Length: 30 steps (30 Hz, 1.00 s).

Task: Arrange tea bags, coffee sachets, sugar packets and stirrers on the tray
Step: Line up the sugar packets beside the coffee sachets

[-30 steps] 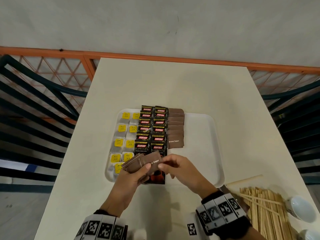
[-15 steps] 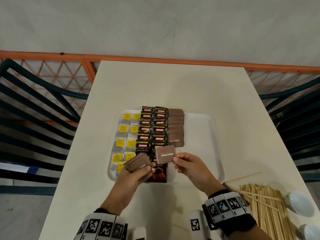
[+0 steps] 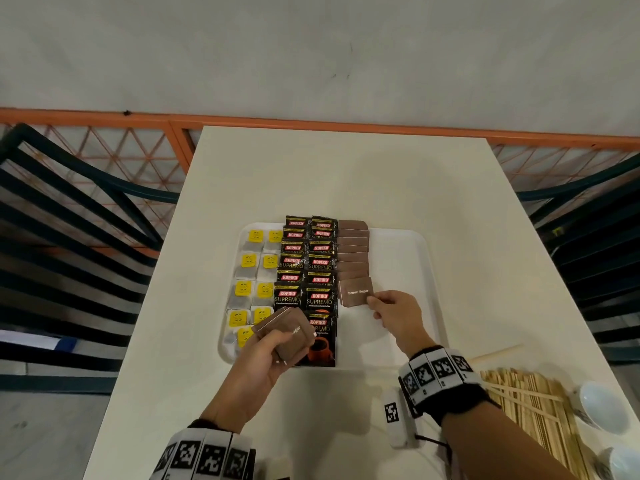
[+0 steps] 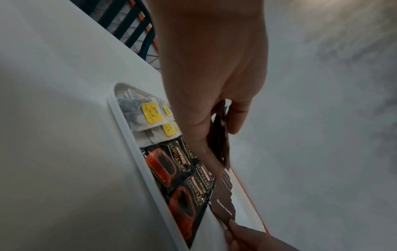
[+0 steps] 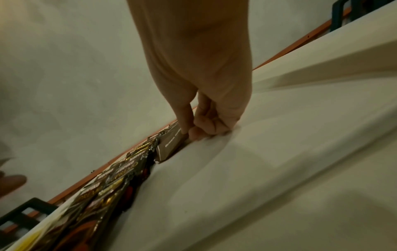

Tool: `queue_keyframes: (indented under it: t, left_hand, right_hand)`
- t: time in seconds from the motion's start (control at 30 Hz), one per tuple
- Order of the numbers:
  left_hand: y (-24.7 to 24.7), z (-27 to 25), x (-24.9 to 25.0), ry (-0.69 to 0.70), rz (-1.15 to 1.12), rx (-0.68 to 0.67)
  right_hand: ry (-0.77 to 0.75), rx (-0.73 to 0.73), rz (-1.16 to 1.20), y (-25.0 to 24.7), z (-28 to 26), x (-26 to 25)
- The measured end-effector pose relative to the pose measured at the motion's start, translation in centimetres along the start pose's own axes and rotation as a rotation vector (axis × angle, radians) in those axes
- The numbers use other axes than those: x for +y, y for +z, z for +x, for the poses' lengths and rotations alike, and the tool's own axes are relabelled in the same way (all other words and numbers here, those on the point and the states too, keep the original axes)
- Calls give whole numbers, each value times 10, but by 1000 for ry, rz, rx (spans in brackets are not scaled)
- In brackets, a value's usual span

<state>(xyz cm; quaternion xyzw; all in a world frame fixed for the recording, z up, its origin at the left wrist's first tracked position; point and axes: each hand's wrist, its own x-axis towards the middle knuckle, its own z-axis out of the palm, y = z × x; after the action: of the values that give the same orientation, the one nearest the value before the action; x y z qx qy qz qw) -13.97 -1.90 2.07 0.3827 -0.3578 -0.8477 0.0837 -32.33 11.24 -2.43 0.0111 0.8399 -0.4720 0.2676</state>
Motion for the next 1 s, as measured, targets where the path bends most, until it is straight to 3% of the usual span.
queue_keyframes:
  t: [0.2, 0.37, 0.43, 0.57, 0.63, 0.77, 1.0]
  left_hand:
    - [-1, -3, -3, 49, 191, 21]
    - [-2, -8, -3, 74, 258, -16]
    - [-3, -9, -3, 83, 281, -36]
    - [-7, -10, -5, 83, 319, -49]
    - [-11, -10, -6, 88, 351, -55]
    - [-16, -9, -11, 76, 307, -64]
    - [-13, -6, -18, -64, 165, -62]
  right_hand:
    - [-12, 66, -156, 5, 2, -2]
    - [-71, 76, -124, 10, -19, -11]
    - [-142, -59, -113, 11, -37, -20]
    - [-188, -514, -39, 11, -75, -28]
    - [-218, -597, 12, 11, -83, -25]
    - [-174, -538, 34, 16, -86, -17]
    - [-105, -455, 75, 1, -81, 0]
